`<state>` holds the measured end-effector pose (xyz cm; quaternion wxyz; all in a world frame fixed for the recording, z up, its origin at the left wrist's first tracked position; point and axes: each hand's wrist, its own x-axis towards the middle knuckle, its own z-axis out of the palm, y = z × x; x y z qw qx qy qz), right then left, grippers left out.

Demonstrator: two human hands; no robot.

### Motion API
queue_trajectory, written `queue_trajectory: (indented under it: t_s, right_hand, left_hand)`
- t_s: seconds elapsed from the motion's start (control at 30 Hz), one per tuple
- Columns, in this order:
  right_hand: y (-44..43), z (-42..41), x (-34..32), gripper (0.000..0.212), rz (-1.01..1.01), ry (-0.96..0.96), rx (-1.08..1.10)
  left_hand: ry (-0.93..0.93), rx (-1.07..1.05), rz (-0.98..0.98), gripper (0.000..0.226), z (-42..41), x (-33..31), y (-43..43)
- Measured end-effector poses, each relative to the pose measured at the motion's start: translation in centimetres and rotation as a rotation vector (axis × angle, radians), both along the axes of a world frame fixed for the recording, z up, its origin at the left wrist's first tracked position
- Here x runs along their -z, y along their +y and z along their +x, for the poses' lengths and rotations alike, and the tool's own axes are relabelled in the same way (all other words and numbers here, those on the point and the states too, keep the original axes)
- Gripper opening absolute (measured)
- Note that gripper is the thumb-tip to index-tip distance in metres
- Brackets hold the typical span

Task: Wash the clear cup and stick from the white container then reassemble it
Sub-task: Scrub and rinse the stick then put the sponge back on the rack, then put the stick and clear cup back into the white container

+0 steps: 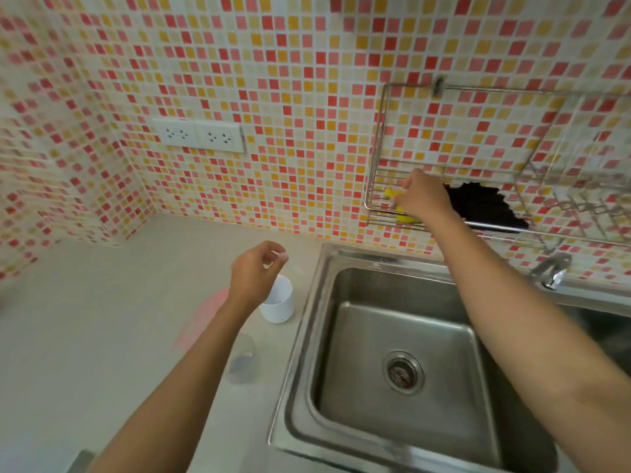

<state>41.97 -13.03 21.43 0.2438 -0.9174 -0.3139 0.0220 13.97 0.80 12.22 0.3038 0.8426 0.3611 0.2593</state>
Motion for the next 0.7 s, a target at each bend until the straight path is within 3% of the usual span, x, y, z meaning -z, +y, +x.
queue_trajectory:
  t_s: [0.1,0.2,0.33,0.47,0.57,0.7]
  right_hand:
    - [0.3,-0.1,0.3,0.023,0.004,-0.053,0.042]
    - [-0.2,-2.2,1.0,0.023,0.261,-0.302,0.021]
    - [-0.8,-9.2,3.9,0.02,0.491,-0.522,-0.303]
    - [0.9,-14.2,11.8,0.028,0.334,-0.274,-0.557]
    - [2.7,-16.4,16.4,0.052,0.081,0.018,-0.586]
    - [4.8,-17.7,19.5,0.085,0.004,0.332,-0.551]
  left_hand:
    - [0.063,-0.027,0.007,0.013,-1.3,1.2,1.3]
    - [0.13,-0.027,0.035,0.012,-2.1,2.6,2.5]
    - [0.228,0.023,0.077,0.01,-2.7,4.7,3.8]
    - [0.289,0.054,0.102,0.011,-2.8,6.1,4.3]
    - [0.307,0.082,0.105,0.011,-2.8,6.7,4.7]
    - [0.289,0.077,0.086,0.011,-2.8,7.4,5.3]
